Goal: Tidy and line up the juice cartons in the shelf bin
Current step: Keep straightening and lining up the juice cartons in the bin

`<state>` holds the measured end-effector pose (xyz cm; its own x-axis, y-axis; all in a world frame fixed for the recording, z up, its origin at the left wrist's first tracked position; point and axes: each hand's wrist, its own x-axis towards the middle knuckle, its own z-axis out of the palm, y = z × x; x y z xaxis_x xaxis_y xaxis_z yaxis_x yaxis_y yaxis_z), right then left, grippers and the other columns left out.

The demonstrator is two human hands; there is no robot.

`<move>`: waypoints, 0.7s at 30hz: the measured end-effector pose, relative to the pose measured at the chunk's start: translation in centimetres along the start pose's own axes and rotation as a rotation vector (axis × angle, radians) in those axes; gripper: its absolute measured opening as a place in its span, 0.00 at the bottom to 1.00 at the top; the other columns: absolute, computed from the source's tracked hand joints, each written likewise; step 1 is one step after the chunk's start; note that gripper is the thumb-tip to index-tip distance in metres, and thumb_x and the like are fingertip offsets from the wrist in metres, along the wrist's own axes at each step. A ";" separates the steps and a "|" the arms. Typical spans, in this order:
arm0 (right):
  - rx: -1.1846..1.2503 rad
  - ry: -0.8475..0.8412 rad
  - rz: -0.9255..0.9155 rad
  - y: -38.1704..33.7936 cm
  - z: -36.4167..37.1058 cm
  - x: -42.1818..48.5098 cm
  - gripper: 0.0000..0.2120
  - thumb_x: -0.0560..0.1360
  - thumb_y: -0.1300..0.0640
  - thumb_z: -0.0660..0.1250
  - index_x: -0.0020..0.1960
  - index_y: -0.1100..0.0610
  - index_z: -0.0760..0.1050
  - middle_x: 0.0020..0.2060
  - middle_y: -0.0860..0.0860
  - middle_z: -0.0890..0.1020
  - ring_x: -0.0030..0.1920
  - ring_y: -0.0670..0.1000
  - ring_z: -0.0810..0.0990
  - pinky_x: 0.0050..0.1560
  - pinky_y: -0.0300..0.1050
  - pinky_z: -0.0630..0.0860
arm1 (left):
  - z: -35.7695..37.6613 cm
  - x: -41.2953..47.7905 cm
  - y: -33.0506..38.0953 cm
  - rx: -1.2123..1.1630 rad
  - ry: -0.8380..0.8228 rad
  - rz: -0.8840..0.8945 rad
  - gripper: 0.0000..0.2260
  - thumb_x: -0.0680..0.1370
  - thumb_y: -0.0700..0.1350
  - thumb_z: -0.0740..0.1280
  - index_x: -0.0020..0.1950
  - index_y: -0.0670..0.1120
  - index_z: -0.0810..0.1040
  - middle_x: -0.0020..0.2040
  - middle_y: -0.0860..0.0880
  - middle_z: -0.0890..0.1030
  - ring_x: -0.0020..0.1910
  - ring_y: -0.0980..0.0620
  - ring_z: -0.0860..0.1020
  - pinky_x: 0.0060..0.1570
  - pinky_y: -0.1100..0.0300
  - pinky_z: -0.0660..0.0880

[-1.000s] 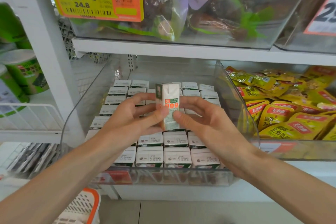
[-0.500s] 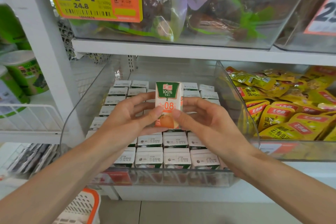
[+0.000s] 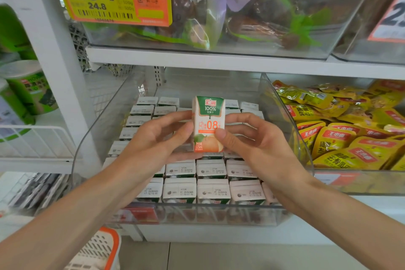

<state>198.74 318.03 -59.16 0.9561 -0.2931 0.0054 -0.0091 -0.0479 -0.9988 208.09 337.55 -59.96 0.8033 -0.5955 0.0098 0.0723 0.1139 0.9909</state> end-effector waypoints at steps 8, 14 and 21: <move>0.034 -0.107 0.007 -0.3 0.7 -0.3 0.18 0.74 0.55 0.78 0.62 0.57 0.80 0.53 0.52 0.89 0.53 0.52 0.89 0.59 0.45 0.84 | 0.4 -0.2 0.0 0.043 -0.079 -0.015 0.18 0.75 0.56 0.72 0.63 0.54 0.85 0.61 0.51 0.86 0.60 0.52 0.85 0.55 0.63 0.81; -0.163 -0.099 -0.017 -0.6 0.4 -0.1 0.17 0.73 0.48 0.79 0.61 0.47 0.85 0.53 0.47 0.88 0.57 0.47 0.86 0.63 0.47 0.81 | 0.6 -0.3 0.2 0.106 -0.052 -0.020 0.22 0.72 0.58 0.73 0.65 0.54 0.82 0.58 0.53 0.87 0.58 0.55 0.85 0.52 0.66 0.81; -0.063 -0.105 0.016 -0.6 -0.1 0.1 0.26 0.73 0.53 0.80 0.69 0.49 0.79 0.55 0.49 0.88 0.56 0.46 0.87 0.60 0.38 0.82 | 0.4 -0.2 0.5 0.047 -0.002 -0.038 0.24 0.73 0.59 0.74 0.67 0.51 0.80 0.57 0.50 0.88 0.57 0.50 0.86 0.53 0.61 0.83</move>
<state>198.83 317.89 -58.57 0.9811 -0.1926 -0.0188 -0.0395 -0.1045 -0.9937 207.73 337.44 -59.38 0.7993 -0.6003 -0.0278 0.0747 0.0532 0.9958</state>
